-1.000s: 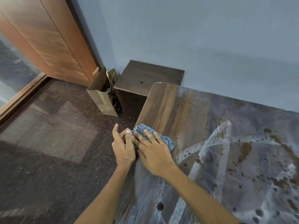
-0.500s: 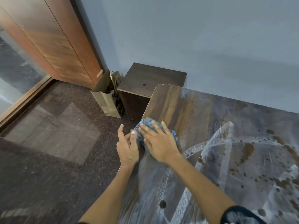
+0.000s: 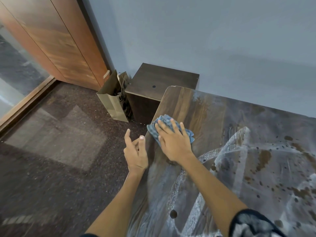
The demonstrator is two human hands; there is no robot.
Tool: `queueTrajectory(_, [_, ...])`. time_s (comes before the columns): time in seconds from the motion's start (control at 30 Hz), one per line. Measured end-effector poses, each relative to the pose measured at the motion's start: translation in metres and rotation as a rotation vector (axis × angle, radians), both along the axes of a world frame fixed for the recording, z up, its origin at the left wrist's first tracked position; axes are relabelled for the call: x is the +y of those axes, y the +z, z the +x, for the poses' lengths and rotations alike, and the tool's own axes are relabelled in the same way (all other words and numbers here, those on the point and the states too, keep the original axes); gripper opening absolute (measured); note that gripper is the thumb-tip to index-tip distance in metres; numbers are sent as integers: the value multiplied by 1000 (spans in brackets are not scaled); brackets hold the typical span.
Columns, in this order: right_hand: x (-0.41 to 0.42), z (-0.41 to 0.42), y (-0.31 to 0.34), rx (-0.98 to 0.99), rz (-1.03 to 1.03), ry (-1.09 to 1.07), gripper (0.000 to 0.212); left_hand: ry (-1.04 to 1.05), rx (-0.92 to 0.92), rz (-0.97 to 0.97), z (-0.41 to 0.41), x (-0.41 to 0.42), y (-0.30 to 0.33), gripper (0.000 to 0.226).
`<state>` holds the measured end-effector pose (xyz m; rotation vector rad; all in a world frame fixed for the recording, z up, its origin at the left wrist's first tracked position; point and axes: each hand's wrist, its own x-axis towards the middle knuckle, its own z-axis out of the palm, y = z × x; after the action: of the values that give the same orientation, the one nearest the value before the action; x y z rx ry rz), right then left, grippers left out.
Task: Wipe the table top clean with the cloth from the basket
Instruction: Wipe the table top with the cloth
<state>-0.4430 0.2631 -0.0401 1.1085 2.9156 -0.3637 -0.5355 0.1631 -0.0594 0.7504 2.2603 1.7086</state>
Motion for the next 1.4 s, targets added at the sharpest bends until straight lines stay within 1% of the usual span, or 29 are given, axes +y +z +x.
queueTrajectory(0.07, [-6,-14,2,33,-54,-81,50,-1,21,-3,1,0,2,76])
queueTrajectory(0.1, [-15,-16,2,44,-65,-57,51,-1,27,-4,0,-1,2,75])
queueTrajectory(0.2, [-41,3,-3,66,-53,143,51,7,41,-4,-1,-1,0,74])
queueTrajectory(0.27, [-37,24,-5,52,-41,205,50,-5,54,-10,-1,-1,0,71])
queueTrajectory(0.33, [-19,37,-7,29,-22,139,50,-5,58,-7,-1,0,-1,70])
queueTrajectory(0.4, [3,36,-6,6,5,-7,49,6,53,-10,1,1,-1,70])
queueTrajectory(0.47, [18,23,-2,-1,-17,-150,50,4,56,0,1,0,1,70])
queueTrajectory(0.53, [12,8,1,11,-55,-216,51,4,60,-2,1,0,3,71])
queueTrajectory(0.57, [2,3,2,27,-65,-195,51,1,63,-7,1,0,3,71])
queueTrajectory(0.6, [-13,2,1,47,-68,-130,51,-2,67,-11,1,0,3,71])
queueTrajectory(0.7, [-59,23,0,72,-43,187,50,-6,65,-19,-1,1,1,69])
queueTrajectory(0.77, [-57,39,-1,65,-70,257,49,-20,51,-13,-2,0,-3,67])
queueTrajectory(0.8, [-47,44,-2,44,-64,234,49,-19,41,-10,-3,0,-4,67])
queueTrajectory(0.87, [-21,42,-4,5,-28,95,50,-11,-33,2,-4,-1,-4,70])
queueTrajectory(0.93, [2,28,0,-20,-27,-88,50,7,-163,20,-4,-1,0,69])
queueTrajectory(1.0, [5,9,3,-14,-68,-213,50,16,-305,59,-5,0,2,64])
queueTrajectory(1.07, [-16,-5,4,10,-87,-196,51,21,-452,94,-6,2,4,55])
queueTrajectory(1.13, [-50,-3,2,33,-71,-44,51,50,-536,100,-8,2,4,48])
queueTrajectory(1.2, [-79,14,4,34,-30,116,49,79,-640,111,-8,-2,6,50])
queueTrajectory(1.27, [-76,27,3,15,-44,182,47,71,-687,137,-6,-7,11,49])
queueTrajectory(1.33, [-53,27,1,-11,-61,161,48,47,-652,128,-5,-11,15,49])
queueTrajectory(1.4, [-30,13,3,-9,-81,3,50,40,-642,117,-5,-15,15,50])
